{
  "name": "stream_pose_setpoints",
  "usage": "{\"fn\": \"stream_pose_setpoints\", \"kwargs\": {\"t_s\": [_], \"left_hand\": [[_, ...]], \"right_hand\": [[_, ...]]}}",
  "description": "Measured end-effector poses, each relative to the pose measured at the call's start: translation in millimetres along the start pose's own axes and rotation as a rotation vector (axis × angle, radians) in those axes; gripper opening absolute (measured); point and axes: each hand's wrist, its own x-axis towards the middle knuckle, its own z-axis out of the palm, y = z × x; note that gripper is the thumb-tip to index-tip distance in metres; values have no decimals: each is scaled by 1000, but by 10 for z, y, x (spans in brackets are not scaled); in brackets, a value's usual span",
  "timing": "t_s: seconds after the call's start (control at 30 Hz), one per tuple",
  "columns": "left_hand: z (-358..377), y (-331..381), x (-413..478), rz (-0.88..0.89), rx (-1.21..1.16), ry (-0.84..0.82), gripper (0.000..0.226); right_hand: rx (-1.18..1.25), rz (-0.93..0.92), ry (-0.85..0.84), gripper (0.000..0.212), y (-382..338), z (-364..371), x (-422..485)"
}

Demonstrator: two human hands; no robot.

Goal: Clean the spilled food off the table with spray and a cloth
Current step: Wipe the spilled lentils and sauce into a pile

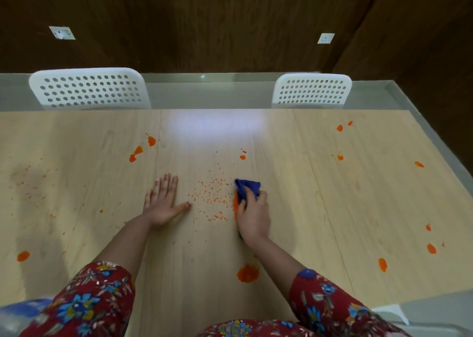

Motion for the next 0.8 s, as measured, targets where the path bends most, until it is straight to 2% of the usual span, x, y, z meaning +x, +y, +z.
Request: {"fn": "stream_pose_setpoints", "kwargs": {"t_s": [0.1,0.17,0.27,0.4,0.57,0.67,0.73,0.8], "left_hand": [[-3,17,1,-7,12,-13,86],[-6,13,-8,-9,11,-10,85],[-5,4,-17,-6,-2,-19,85],[0,1,-9,-6,2,-30,85],[8,-15,-2,-4,-8,-29,85],[4,-4,-1,-9,-6,-24,86],[9,8,3,-9,-8,-20,86],[10,-2,5,-12,-10,-17,85]], "right_hand": [[90,-88,-48,39,-132,47,31],[150,-83,32,37,-64,-63,164],[148,65,172,37,250,-307,495],[-5,194,160,39,525,-449,765],[-65,-3,61,40,153,-168,659],[-117,-188,-42,38,-90,58,465],[-81,-309,-109,38,-161,95,401],[26,-327,-60,39,-219,56,486]]}}
